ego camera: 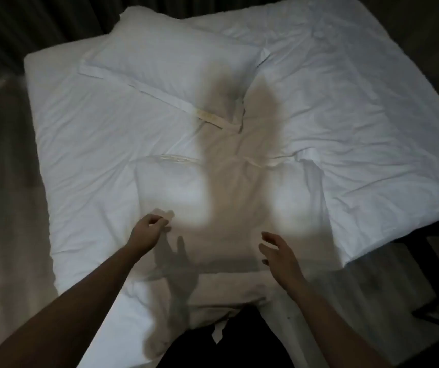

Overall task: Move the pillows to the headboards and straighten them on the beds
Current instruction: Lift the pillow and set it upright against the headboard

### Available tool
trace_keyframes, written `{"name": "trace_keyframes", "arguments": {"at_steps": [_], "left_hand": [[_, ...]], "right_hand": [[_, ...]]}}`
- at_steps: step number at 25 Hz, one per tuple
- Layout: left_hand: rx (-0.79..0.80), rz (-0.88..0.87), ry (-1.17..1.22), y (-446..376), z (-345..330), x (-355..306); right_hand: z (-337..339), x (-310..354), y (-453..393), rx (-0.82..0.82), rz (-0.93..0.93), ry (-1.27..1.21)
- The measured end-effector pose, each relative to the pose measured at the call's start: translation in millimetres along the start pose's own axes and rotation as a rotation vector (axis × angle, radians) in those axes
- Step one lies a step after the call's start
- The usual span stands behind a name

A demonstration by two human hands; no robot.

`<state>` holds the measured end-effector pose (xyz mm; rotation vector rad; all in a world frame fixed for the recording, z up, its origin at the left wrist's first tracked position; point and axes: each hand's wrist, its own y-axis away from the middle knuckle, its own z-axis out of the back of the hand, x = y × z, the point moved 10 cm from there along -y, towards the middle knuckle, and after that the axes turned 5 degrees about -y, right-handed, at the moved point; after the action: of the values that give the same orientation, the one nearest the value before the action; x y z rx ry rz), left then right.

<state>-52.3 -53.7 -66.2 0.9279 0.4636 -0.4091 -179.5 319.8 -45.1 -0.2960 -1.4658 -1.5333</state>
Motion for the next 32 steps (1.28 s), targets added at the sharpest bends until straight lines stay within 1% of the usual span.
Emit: {"name": "trace_keyframes", "arguments": {"at_steps": [1, 5, 7, 8, 9, 11, 13, 14, 15, 18, 20, 22, 24, 29, 31, 32], "left_hand": [[-0.003, 0.051, -0.001, -12.5, 1.3, 6.8], [-0.082, 0.215, -0.047, -57.7, 14.4, 23.4], [-0.093, 0.271, -0.012, -87.3, 16.1, 26.2], [-0.069, 0.276, 0.040, -102.7, 10.7, 26.4], [-0.021, 0.295, 0.100, -125.4, 0.1, 41.7], [-0.021, 0.324, 0.102, -158.8, -19.7, 71.7], [-0.074, 0.320, 0.008, -147.2, -27.9, 59.8], [-0.099, 0.312, -0.037, -127.0, -27.3, 38.2], [-0.129, 0.313, -0.082, -118.5, -26.5, 32.7], [-0.161, 0.298, -0.169, -106.6, -25.8, 29.3], [-0.176, 0.277, -0.187, -101.4, -23.8, 30.4], [-0.176, 0.251, -0.201, -94.8, -22.5, 30.0], [-0.159, 0.212, -0.222, -82.3, -22.4, 29.0], [-0.065, 0.109, -0.294, -28.1, -21.6, 29.8], [0.011, 0.064, -0.381, -5.3, -15.8, 27.7], [0.056, 0.048, -0.465, 5.3, -9.7, 25.7]], "right_hand": [[1.0, 5.4, -18.3, -0.023, 0.009, 0.023], [8.9, -2.3, -86.1, -0.087, -0.058, 0.158], [8.8, -6.0, -106.0, -0.085, -0.078, 0.256], [7.2, -5.4, -113.5, -0.066, -0.063, 0.331], [7.3, -3.7, -121.6, -0.065, -0.018, 0.411], [12.0, 11.8, -146.2, -0.092, 0.117, 0.533], [22.2, 35.8, -186.4, -0.136, 0.216, 0.634], [25.0, 52.3, -206.5, -0.143, 0.242, 0.673], [23.8, 68.0, -226.4, -0.133, 0.256, 0.714], [2.3, 102.7, -273.9, -0.021, 0.270, 0.806], [-12.9, 93.7, -290.5, 0.087, 0.185, 0.847], [-17.5, 72.3, -292.1, 0.162, 0.083, 0.901], [-16.8, 53.0, -274.8, 0.226, 0.043, 0.917], [-6.0, 61.7, -194.7, 0.323, 0.133, 1.073], [1.0, 62.4, -150.4, 0.337, 0.155, 1.096], [4.2, 59.5, -129.0, 0.340, 0.171, 1.096]]}}
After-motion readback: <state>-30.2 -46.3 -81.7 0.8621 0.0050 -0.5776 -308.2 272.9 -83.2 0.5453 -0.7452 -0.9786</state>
